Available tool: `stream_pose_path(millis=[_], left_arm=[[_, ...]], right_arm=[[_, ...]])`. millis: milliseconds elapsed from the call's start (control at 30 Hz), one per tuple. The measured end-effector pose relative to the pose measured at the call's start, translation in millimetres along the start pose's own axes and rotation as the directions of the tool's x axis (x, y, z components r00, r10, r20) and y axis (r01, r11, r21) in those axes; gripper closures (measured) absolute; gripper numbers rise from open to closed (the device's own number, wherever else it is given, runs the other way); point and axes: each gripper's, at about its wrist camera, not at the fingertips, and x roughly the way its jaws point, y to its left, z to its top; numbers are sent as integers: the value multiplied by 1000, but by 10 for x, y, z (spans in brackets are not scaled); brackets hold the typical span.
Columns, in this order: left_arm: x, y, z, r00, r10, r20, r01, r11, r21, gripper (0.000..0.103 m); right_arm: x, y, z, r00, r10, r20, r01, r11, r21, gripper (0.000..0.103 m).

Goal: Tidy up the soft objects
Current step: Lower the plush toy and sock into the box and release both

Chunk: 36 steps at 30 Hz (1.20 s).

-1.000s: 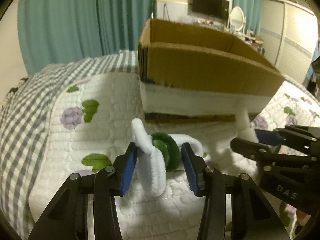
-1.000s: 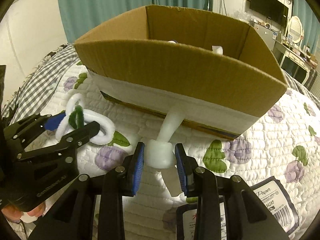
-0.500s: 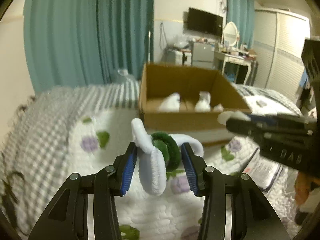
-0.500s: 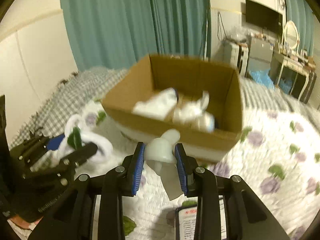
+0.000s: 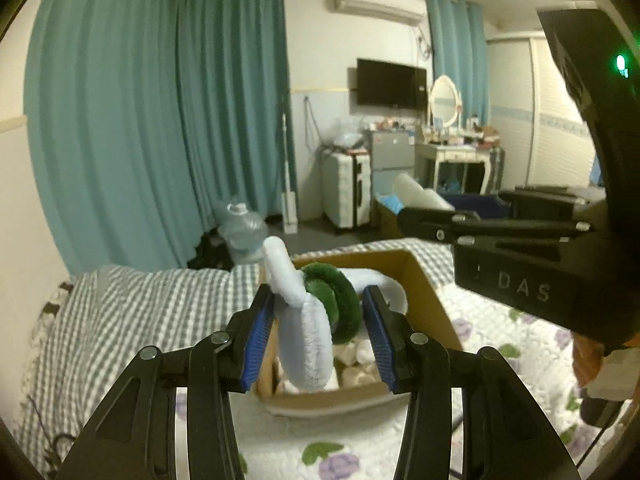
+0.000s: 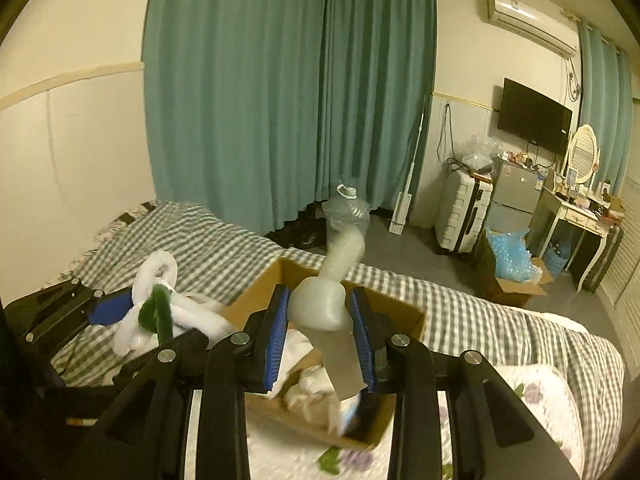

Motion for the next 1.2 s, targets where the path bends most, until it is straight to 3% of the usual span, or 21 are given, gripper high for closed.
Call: stream_pose_path(millis=[267,300,400,567,633,767,900,933,967,1000,1200], left_arm=[[898,-24,-248,992,53,-115,-53,999,11,54],[949,-12,-272,991,55,-126,-55,998,7,52],[1086,15,-330,985,79,-152,-83,996,-17,37],[1012,42,-306,984,88,-156,-97,994,-49,34],[873,41,-232,985,96,-146,-105,993,-49,34],[308,26,-13,988,139,-63,-140,990,-25,34],[-506,30,237,984,167,63,-167,986,-3,33],[-685,47,277,983,167,81,-167,986,-5,30],[-876,55,325,982,162,98,-162,987,-10,16],[-1082,84,351,979,163,125,-161,987,-25,10],[-1888,145,273,964,199,179,-190,980,-63,10]], right_arm=[[802,-432,-340,992,62,-113,-51,994,93,69],[899,-468,-407,988,68,-137,-54,993,104,65],[1060,-608,-554,986,42,-161,-19,990,140,31],[955,-819,-567,989,19,-146,10,981,195,28],[776,-852,-507,993,5,-119,20,978,206,18],[275,-781,-303,997,-27,-69,39,983,182,17],[-417,-586,-8,999,-39,-10,40,991,127,16],[-596,-535,52,1000,-30,7,30,993,113,12],[-785,-483,100,999,-30,23,27,995,97,11],[-995,-429,145,998,-39,41,36,996,78,10],[-1829,-159,52,997,-36,67,37,999,-15,5]])
